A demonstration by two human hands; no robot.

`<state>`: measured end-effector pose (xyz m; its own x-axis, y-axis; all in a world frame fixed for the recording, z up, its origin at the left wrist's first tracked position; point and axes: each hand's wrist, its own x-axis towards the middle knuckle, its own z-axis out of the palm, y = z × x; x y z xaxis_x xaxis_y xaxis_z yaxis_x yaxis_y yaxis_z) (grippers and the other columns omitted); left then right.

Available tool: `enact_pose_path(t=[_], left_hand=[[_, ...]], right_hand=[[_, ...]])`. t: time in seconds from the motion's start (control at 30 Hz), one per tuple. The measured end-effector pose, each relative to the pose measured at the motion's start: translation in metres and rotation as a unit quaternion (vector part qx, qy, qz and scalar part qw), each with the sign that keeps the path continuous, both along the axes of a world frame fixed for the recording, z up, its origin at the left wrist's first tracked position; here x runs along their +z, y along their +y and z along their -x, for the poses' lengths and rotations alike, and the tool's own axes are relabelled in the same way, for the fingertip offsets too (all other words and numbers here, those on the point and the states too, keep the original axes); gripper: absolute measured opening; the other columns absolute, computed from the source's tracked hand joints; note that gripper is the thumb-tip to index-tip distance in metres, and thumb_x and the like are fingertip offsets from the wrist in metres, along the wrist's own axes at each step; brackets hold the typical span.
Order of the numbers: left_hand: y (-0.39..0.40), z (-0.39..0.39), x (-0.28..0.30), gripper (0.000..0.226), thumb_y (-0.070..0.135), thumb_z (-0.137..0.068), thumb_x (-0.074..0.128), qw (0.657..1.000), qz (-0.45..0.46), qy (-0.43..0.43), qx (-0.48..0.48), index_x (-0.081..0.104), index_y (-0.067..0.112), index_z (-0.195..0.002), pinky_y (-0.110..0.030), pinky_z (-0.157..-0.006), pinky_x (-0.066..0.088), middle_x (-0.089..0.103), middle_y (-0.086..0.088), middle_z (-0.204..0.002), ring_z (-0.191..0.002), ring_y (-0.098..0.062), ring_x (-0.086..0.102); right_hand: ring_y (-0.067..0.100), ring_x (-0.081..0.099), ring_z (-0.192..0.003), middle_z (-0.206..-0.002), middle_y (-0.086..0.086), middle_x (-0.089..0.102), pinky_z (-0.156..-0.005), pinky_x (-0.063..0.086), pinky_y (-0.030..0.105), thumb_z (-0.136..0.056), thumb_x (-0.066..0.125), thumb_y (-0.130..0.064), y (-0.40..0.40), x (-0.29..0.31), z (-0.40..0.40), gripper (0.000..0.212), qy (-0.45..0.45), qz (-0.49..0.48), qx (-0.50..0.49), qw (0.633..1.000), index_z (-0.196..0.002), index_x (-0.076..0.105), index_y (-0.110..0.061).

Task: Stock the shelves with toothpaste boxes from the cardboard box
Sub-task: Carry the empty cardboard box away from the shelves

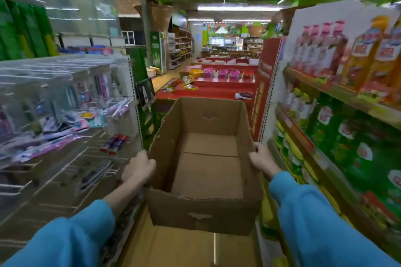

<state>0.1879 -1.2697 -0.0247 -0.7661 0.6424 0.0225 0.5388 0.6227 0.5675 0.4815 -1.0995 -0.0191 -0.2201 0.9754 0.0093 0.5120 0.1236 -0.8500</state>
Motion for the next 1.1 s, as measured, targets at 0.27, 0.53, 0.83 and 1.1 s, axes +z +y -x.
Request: enact_pose_path(t=[0.27, 0.53, 0.83, 1.1], left_hand=[[0.189, 0.106, -0.015, 0.011, 0.022, -0.101, 0.042, 0.999, 0.003, -0.024, -0.045, 0.047, 0.021, -0.111, -0.041, -0.08, 0.051, 0.057, -0.004, -0.102, -0.086, -0.021, 0.056], [0.386, 0.194, -0.018, 0.032, 0.022, -0.101, 0.041, 0.998, 0.017, -0.005, -0.058, 0.048, 0.018, -0.132, -0.041, -0.087, 0.054, 0.061, -0.008, -0.116, -0.098, -0.027, 0.061], [0.623, 0.26, -0.058, 0.034, 0.024, -0.104, 0.044, 0.999, 0.014, -0.002, -0.029, 0.047, 0.016, -0.136, -0.031, -0.063, 0.053, 0.063, -0.007, -0.111, -0.081, -0.017, 0.062], [0.79, 0.329, -0.054, 0.032, 0.022, -0.101, 0.045, 0.999, -0.013, -0.041, 0.008, 0.049, 0.02, -0.133, -0.038, -0.073, 0.06, 0.062, -0.002, -0.102, -0.082, -0.016, 0.065]], right_hand=[[0.025, 0.061, -0.101, -0.115, 0.008, 0.063, -0.089, 0.055, 0.043, -0.097, 0.046, -0.008, 0.188, -0.003, 0.104, 0.047, -0.028, 0.01, -0.002, 1.0, -0.143, 0.049, -0.014], [0.015, 0.06, -0.085, -0.097, -0.004, 0.06, -0.066, 0.052, 0.03, -0.099, 0.046, -0.007, 0.362, 0.002, 0.179, 0.044, -0.009, 0.026, -0.023, 0.999, -0.142, 0.049, -0.014], [0.023, 0.06, -0.104, -0.112, 0.002, 0.062, -0.086, 0.054, 0.04, -0.099, 0.046, -0.011, 0.597, -0.022, 0.247, 0.042, -0.008, 0.039, 0.001, 0.999, -0.14, 0.051, -0.019], [0.024, 0.062, -0.105, -0.111, 0.003, 0.066, -0.092, 0.053, 0.044, -0.097, 0.049, -0.01, 0.788, -0.017, 0.324, 0.038, -0.001, 0.023, 0.048, 0.999, -0.132, 0.059, -0.019]])
